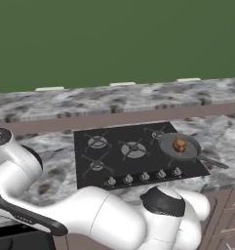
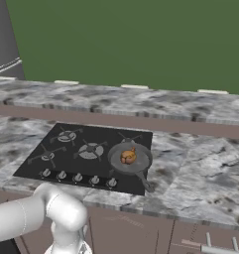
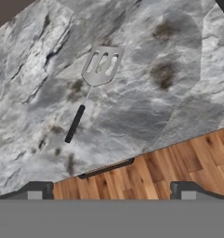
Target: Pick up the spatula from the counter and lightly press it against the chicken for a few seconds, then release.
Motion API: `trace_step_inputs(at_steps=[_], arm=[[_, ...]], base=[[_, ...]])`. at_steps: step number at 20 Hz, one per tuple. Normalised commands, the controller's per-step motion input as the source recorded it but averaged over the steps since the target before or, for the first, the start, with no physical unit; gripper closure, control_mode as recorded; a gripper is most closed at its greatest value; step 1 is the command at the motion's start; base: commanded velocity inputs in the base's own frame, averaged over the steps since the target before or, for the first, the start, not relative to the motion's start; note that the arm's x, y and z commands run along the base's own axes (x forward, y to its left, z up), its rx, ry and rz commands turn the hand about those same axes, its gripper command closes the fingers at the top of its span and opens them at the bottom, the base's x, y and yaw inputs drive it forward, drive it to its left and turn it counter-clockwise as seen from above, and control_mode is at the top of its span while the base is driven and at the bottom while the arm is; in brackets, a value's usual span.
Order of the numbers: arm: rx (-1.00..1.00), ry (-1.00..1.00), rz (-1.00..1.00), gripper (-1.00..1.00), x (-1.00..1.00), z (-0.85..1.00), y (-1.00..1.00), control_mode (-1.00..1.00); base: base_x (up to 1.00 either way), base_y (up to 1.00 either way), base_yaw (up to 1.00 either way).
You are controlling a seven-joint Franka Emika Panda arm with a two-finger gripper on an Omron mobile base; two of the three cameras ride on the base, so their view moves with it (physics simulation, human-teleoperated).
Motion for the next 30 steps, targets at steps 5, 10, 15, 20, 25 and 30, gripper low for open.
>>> trace_step_inputs(at_steps=[5,10,15,20,25,30], arm=[[0.00,0.04,0.00,-1.00,0.09,-0.12,0.10,-1.00],[0.00,0.04,0.00,-1.00,0.12,-0.10,0.08,-1.00],[0.00,0.04,-0.01,-1.00,0.15,-0.10,0.14,-1.00],[-0.02,0.02,-0.02,-1.00,0.12,-0.12,0.13,-1.00],[-0.04,0.01,-0.02,-1.00,0.11,-0.15,0.12,-1.00],[-0.04,0.03,-0.02,-1.00,0.12,-0.18,0.10,-1.00]], base=[[0.00,0.00,0.00],[0.00,0.00,0.00],[0.00,0.00,0.00],[0.00,0.00,0.00],[0.00,0.00,0.00],[0.00,0.00,0.00]])
